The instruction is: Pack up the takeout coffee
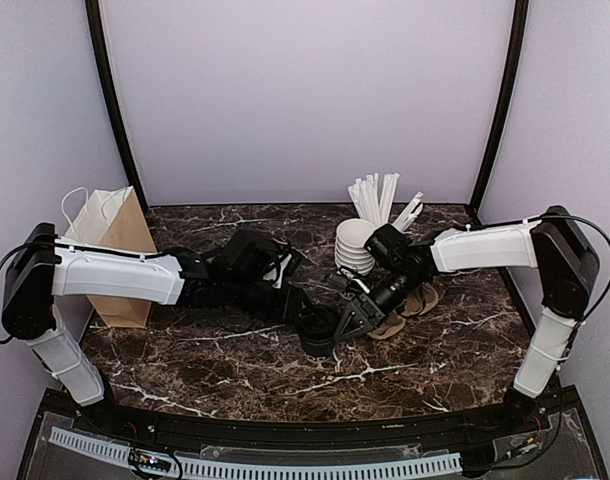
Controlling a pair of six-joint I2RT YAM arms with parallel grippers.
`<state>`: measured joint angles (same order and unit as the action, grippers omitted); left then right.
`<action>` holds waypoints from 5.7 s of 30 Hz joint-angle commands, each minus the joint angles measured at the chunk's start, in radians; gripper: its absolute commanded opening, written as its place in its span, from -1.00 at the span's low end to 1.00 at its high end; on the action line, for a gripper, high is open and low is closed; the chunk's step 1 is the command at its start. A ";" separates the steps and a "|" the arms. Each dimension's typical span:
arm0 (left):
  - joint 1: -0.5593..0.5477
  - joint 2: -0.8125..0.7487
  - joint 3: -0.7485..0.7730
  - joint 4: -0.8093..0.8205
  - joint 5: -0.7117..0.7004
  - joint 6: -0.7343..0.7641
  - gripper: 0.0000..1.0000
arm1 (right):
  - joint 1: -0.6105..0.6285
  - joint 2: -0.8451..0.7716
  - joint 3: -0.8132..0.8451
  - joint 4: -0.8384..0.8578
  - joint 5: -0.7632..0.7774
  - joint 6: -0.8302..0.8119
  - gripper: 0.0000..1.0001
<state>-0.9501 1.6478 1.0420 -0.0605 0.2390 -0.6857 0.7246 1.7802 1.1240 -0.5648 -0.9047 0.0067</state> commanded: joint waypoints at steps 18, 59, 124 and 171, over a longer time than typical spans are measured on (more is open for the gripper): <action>-0.006 -0.062 -0.154 -0.046 0.015 -0.106 -0.14 | -0.013 0.048 0.105 -0.069 0.172 -0.058 0.00; -0.036 -0.077 -0.161 -0.065 -0.005 -0.189 -0.18 | 0.019 0.165 0.235 -0.066 0.201 0.063 0.21; 0.013 -0.133 -0.026 0.088 -0.100 0.258 0.19 | 0.072 0.013 0.149 -0.161 -0.039 -0.221 0.22; 0.092 0.107 -0.032 0.049 -0.241 -0.359 0.92 | 0.073 -0.181 0.106 -0.118 0.158 -0.231 0.16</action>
<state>-0.8642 1.7424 0.9676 -0.0570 -0.0315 -1.0321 0.7918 1.6215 1.2480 -0.7036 -0.7547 -0.2092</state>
